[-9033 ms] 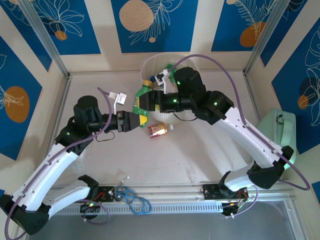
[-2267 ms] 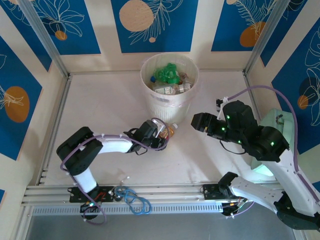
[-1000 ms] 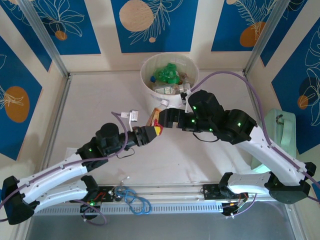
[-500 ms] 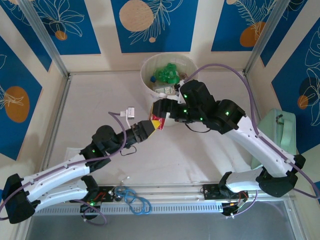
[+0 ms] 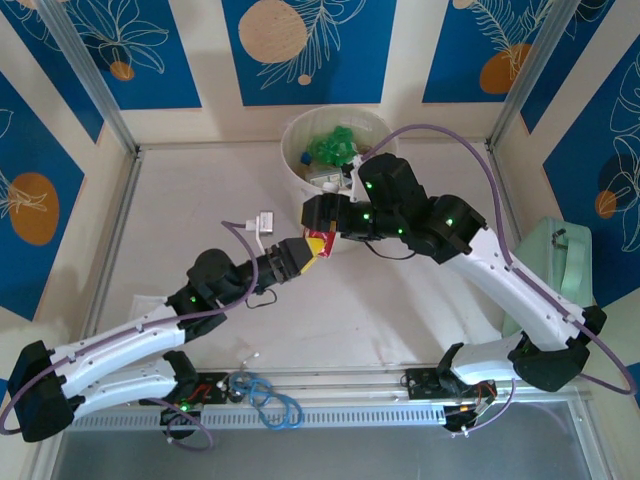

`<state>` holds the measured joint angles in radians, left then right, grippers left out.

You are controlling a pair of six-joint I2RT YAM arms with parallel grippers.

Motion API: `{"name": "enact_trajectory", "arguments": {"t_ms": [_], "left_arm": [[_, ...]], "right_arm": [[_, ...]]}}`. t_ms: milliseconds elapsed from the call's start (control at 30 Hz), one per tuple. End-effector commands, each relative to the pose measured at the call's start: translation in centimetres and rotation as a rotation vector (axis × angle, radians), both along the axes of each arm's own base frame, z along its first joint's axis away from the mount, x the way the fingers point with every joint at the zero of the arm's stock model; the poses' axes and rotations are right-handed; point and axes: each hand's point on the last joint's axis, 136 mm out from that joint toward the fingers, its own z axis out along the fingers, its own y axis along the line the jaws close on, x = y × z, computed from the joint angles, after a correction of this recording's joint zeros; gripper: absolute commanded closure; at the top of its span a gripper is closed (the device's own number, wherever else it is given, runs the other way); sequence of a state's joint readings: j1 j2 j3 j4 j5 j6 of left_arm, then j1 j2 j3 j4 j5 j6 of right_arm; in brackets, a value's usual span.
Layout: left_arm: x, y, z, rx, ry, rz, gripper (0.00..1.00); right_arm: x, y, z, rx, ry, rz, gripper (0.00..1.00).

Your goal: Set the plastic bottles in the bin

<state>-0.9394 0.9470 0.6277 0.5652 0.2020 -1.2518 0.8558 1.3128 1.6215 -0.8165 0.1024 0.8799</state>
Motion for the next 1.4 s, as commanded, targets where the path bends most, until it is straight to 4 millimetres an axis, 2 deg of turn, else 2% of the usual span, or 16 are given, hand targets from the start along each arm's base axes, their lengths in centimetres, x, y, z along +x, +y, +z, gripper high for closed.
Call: {"name": "enact_trajectory", "arguments": {"t_ms": [0,167,267,467,567,667,733,867,933,1000,1167,1367], "left_arm": [[-0.6,0.2,3.6,-0.077,-0.070,-0.016,0.33],[-0.4,0.0,4.2,-0.035,-0.097,0.001,0.21],[-0.1,-0.1,3.8,0.014,-0.096,0.011,0.01],[0.4,0.4,2.8,0.139,-0.103,0.054,0.00],[0.8,1.2,1.9,0.239,-0.107,0.090,0.00],[1.2,2.7,0.9,0.375,-0.120,0.144,0.00],[1.6,4.6,0.6,0.476,-0.140,0.208,0.00],[2.7,9.4,-0.3,0.696,-0.145,0.371,0.00],[3.0,11.5,-1.2,0.799,-0.133,0.430,0.00],[3.1,12.7,-2.1,0.867,-0.125,0.452,0.00],[2.9,13.9,-4.4,0.977,-0.104,0.451,0.00],[3.2,14.4,-5.9,1.045,-0.094,0.447,0.00]], "right_arm": [[-0.1,0.6,1.9,0.052,-0.033,0.035,0.32],[0.1,0.3,2.8,0.063,-0.057,0.030,0.41],[0.3,0.0,3.4,0.072,-0.073,0.023,0.43],[1.7,-1.5,5.2,0.090,-0.117,-0.018,0.46],[3.1,-2.8,6.4,0.102,-0.141,-0.052,0.47],[4.9,-4.6,7.9,0.090,-0.187,-0.093,0.48],[6.4,-6.0,8.5,0.027,-0.227,-0.126,0.47],[9.7,-8.6,8.0,-0.186,-0.285,-0.206,0.48],[11.7,-9.1,7.6,-0.282,-0.315,-0.227,0.48],[13.5,-9.3,7.3,-0.352,-0.346,-0.241,0.49],[17.2,-9.8,7.2,-0.511,-0.416,-0.265,0.49],[20.3,-10.6,5.9,-0.703,-0.474,-0.286,0.48]]}}
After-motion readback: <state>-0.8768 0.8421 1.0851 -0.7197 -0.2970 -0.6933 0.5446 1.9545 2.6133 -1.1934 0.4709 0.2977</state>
